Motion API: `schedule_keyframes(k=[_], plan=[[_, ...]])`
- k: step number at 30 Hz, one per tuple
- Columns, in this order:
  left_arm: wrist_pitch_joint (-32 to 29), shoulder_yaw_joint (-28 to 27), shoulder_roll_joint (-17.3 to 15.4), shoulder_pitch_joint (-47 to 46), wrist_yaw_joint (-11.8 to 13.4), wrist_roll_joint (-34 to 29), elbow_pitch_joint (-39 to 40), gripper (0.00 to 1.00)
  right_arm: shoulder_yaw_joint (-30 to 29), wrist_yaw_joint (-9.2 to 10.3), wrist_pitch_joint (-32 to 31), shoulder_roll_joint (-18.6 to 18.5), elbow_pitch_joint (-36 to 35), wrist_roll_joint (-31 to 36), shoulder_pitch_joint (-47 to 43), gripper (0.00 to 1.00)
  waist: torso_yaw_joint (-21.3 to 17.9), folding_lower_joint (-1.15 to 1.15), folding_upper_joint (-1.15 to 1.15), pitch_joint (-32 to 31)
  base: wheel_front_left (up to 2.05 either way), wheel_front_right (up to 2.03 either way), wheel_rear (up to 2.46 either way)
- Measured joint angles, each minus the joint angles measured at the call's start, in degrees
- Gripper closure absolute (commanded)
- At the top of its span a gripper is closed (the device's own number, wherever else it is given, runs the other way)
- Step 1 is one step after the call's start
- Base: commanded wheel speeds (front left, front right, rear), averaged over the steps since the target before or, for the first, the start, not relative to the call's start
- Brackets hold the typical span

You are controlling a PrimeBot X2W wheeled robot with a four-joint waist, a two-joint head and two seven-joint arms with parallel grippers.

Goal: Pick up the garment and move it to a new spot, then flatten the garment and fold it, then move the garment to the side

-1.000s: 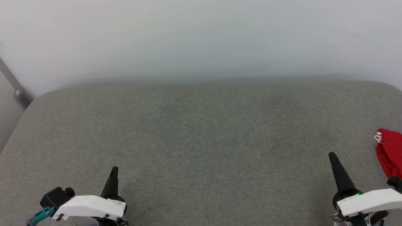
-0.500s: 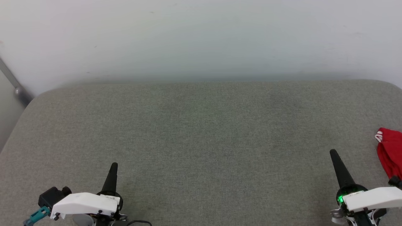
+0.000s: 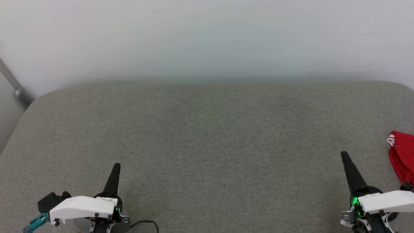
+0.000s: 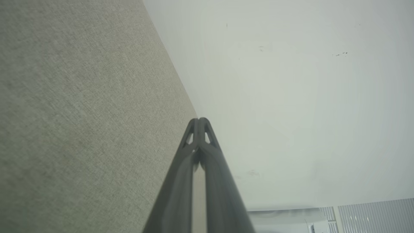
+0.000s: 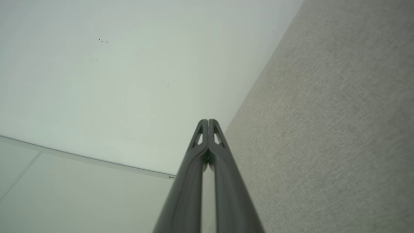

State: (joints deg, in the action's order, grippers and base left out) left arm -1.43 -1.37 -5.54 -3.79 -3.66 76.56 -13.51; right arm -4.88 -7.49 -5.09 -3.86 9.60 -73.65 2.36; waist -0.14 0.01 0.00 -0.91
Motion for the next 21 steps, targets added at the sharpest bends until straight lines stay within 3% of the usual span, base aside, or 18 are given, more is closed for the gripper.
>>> schedule_keyframes(k=[21], plan=[[-2.65, -2.67, 1.3, -1.11, -1.93, 8.08, -0.26, 1.0, -0.73, 0.0, -0.57, 0.37, 2.27, -9.65, 1.89, 1.0, 0.07, 0.0, 0.0, 0.51, 0.0, 0.0, 0.0]])
